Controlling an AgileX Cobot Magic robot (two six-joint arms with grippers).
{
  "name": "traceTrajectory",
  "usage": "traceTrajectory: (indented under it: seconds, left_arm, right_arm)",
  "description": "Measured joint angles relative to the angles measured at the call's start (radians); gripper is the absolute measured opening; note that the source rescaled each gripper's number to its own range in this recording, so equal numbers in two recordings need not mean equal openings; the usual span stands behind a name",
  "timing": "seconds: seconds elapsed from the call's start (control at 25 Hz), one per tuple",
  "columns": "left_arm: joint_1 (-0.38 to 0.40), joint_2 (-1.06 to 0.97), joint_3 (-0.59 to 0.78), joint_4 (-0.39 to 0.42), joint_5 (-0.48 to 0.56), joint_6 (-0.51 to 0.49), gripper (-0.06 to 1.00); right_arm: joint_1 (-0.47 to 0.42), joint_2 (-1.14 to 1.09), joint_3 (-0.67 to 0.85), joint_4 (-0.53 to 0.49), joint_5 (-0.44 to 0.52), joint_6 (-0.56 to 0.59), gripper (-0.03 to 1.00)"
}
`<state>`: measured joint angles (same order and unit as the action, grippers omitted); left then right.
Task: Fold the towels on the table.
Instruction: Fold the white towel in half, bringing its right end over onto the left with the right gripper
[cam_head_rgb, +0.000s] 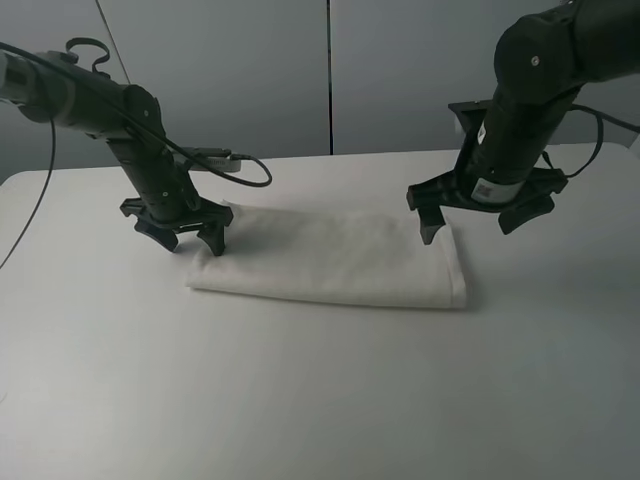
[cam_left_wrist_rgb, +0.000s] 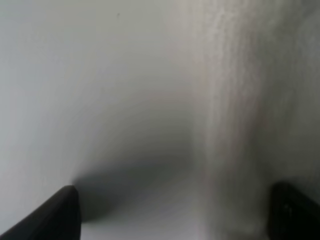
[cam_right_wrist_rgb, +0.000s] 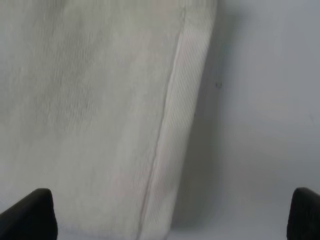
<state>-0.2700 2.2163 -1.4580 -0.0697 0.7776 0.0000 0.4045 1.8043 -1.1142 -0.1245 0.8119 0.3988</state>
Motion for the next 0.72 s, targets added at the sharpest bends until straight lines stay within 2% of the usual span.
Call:
traceTrajectory:
  seconds: [0.16,0.4,0.72]
  left_arm:
    - [0.0,0.001,-0.001,0.002,0.0,0.0,0.96]
    - [0.0,0.001,-0.003,0.016,0.003,0.0,0.96]
    - [0.0,0.002,-0.005,0.023,0.005,0.0,0.96]
  right_arm:
    - [-0.007,0.074,-0.09,0.044,0.02,-0.028,0.99]
    - [-0.064,0.199,-0.202,0.175,0.077,-0.172,0.99]
    - [-0.073,0.284,-0.216,0.188,0.093,-0.289,0.99]
